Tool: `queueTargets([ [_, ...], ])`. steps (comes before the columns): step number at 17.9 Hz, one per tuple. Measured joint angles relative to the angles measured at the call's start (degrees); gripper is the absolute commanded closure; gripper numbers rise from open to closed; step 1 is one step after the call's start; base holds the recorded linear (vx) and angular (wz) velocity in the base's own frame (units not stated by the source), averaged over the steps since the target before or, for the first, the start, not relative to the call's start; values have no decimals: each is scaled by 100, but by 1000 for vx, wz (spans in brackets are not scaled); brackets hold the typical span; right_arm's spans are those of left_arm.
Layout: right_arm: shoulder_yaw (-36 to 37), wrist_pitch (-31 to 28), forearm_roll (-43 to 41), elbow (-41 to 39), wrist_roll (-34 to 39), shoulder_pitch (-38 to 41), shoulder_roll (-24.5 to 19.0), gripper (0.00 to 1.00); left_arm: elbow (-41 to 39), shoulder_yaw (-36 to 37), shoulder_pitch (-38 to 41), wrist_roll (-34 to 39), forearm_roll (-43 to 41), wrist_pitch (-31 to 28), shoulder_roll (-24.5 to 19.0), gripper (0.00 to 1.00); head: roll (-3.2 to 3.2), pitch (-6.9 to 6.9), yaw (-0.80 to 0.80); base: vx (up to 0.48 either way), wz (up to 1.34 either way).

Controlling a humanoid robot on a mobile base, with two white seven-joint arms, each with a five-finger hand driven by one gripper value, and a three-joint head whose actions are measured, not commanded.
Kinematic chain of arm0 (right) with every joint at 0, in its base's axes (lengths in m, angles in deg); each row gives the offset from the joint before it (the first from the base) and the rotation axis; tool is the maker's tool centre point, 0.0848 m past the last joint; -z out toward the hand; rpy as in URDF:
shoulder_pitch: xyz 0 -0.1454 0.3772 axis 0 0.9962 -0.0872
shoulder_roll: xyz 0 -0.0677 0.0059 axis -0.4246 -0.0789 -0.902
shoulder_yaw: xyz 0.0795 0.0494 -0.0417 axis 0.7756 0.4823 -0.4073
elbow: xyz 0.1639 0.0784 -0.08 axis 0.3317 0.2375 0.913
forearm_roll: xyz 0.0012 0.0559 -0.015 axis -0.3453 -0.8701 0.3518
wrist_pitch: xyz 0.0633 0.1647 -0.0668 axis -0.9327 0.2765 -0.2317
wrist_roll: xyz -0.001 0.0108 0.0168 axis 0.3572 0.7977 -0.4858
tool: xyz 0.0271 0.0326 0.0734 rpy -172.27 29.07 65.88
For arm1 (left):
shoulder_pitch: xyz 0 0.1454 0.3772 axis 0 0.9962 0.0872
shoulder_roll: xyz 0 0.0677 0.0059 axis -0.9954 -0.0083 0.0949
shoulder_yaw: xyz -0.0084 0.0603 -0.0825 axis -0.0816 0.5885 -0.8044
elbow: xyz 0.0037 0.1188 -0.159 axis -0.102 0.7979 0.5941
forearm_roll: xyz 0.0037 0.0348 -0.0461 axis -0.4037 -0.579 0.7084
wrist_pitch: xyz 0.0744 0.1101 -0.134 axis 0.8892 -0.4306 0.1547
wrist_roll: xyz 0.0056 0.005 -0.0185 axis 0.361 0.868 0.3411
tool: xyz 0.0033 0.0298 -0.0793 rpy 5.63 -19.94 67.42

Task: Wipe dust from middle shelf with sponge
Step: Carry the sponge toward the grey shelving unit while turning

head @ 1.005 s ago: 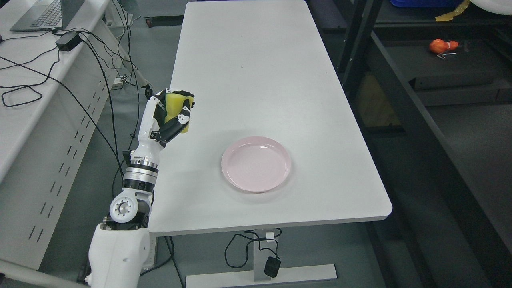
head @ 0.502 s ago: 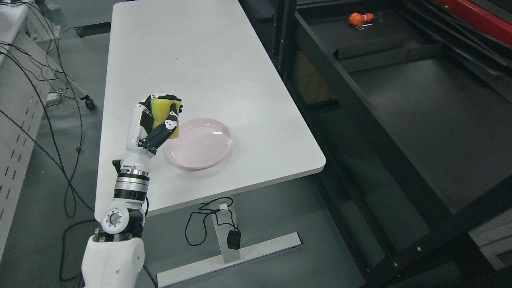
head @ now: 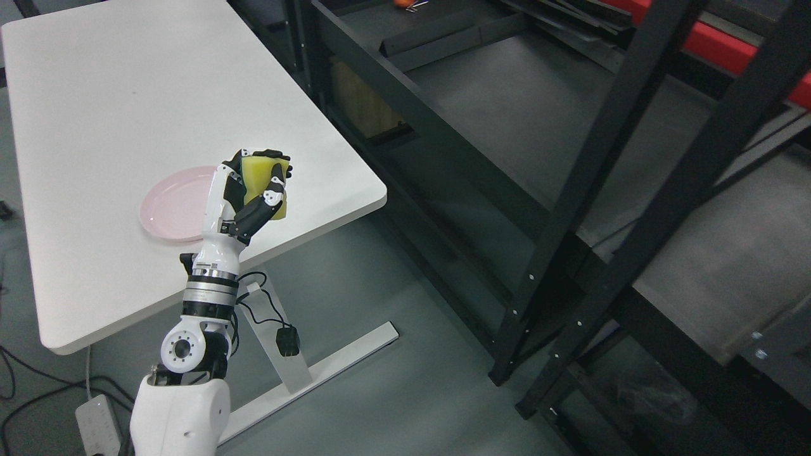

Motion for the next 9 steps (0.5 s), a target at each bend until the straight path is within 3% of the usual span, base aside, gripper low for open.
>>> queueTargets([
  [9, 0, 0, 0, 0, 0, -1, 0, 0, -56, 378, 2, 7, 6, -24, 1, 97, 0, 0, 0, -230, -650],
])
